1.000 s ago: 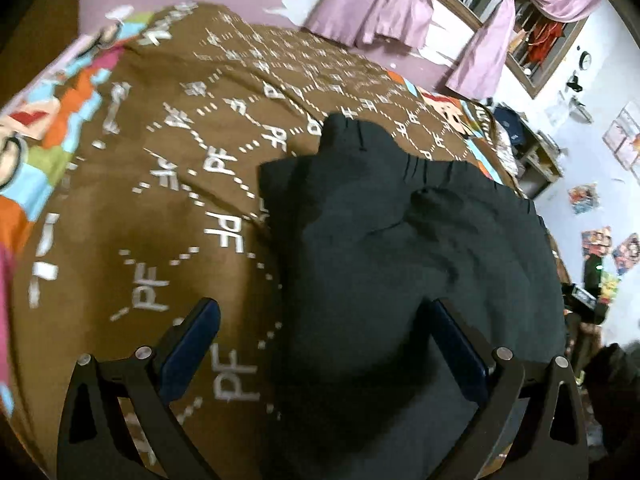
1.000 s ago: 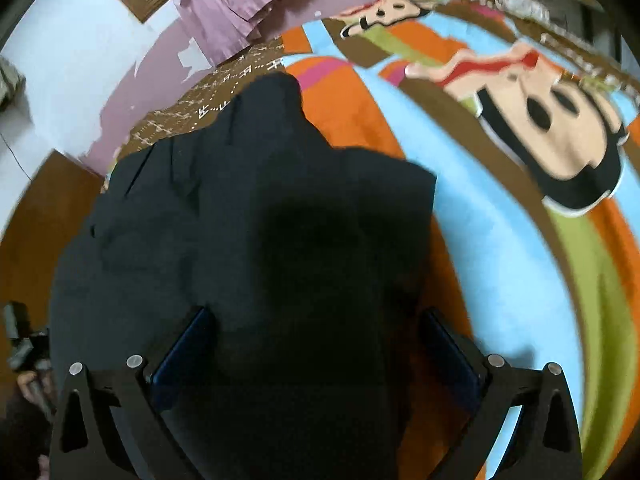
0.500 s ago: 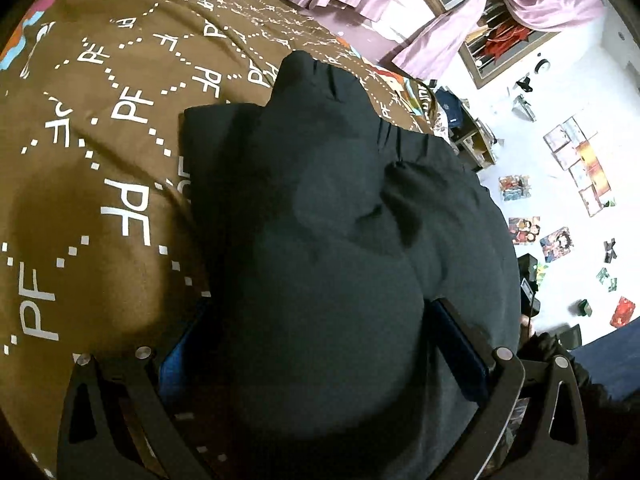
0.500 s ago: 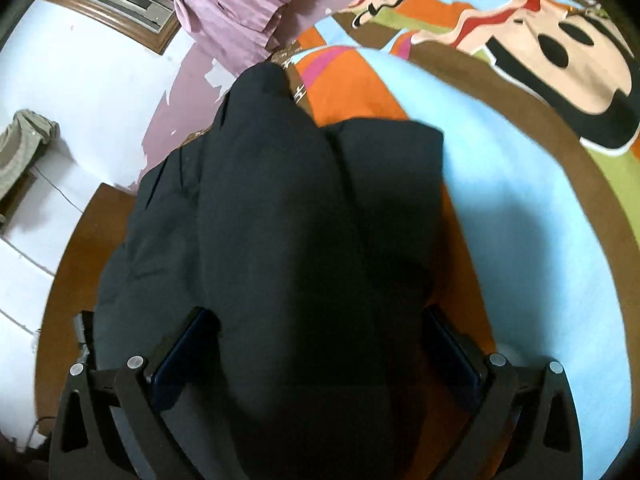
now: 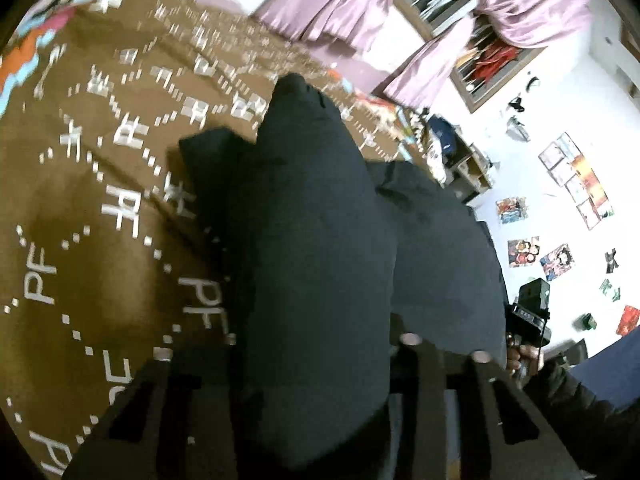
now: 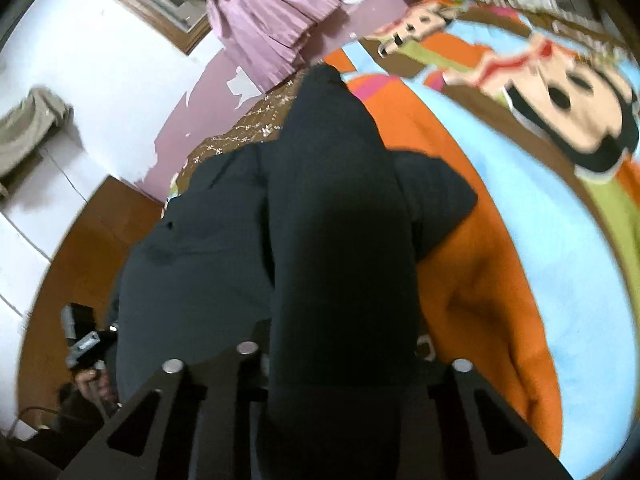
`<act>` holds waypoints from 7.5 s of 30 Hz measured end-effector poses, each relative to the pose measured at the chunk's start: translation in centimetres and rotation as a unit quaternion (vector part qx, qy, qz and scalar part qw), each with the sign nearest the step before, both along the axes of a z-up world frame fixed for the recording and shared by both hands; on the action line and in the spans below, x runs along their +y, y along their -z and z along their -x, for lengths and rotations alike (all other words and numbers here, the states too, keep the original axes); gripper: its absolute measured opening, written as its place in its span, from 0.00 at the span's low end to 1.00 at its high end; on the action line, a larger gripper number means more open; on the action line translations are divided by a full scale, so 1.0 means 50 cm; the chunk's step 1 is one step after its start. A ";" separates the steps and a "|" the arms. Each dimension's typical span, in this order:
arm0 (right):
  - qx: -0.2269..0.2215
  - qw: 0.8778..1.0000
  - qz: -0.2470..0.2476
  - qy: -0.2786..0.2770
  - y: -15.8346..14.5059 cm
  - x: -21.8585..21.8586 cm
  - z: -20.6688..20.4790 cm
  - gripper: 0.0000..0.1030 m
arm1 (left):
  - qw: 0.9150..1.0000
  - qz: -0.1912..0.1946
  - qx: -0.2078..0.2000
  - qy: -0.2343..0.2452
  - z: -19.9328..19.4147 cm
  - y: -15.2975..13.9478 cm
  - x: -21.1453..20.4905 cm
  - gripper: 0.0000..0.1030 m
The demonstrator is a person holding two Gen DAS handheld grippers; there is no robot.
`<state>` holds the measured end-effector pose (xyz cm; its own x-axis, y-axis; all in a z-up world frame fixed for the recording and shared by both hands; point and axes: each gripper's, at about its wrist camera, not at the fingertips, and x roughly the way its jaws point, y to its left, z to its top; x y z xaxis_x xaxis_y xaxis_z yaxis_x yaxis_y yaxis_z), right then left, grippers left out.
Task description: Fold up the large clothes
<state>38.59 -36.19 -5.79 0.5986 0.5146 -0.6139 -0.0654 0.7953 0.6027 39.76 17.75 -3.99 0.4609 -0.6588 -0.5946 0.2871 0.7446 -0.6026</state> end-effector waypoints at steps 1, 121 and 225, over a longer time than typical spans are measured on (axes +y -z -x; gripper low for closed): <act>-0.012 1.000 0.014 -0.003 -0.026 0.011 -0.004 0.17 | 1.000 -0.007 -0.020 0.001 0.013 -0.015 -0.003 0.21; -0.248 0.946 0.208 0.002 -0.416 0.223 0.435 1.00 | 0.926 -0.245 -0.284 -0.031 0.482 -0.383 -0.291 0.93; -0.212 0.947 0.234 0.063 -0.129 0.263 0.643 1.00 | 0.936 -0.219 -0.271 -0.052 0.654 -0.081 -0.293 0.93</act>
